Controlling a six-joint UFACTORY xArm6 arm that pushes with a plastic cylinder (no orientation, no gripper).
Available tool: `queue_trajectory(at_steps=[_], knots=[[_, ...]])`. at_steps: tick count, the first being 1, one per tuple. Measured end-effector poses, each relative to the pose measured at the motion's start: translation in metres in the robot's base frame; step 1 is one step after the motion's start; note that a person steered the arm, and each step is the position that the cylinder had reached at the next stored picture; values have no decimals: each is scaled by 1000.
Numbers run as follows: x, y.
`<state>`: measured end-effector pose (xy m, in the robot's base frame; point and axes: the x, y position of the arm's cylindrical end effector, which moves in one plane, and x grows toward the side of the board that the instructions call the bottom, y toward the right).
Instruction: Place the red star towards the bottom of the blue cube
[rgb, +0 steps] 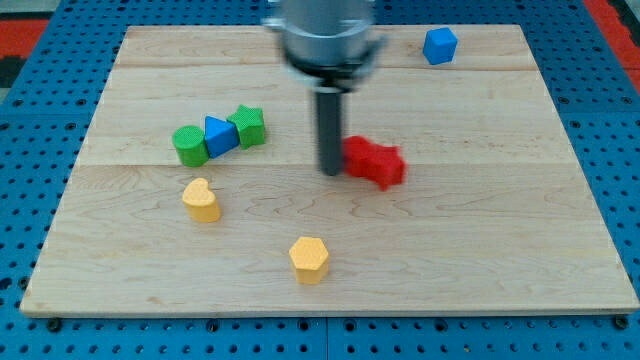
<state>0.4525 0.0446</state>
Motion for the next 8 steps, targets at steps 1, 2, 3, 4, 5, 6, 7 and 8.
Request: queue_trajectory(at_steps=[1,2,3,4,5,6,7,8], knots=[[41,16],[46,20],[-13,53],[-46,93],[-48,97],[-12,93],[24,124],[-27,157]])
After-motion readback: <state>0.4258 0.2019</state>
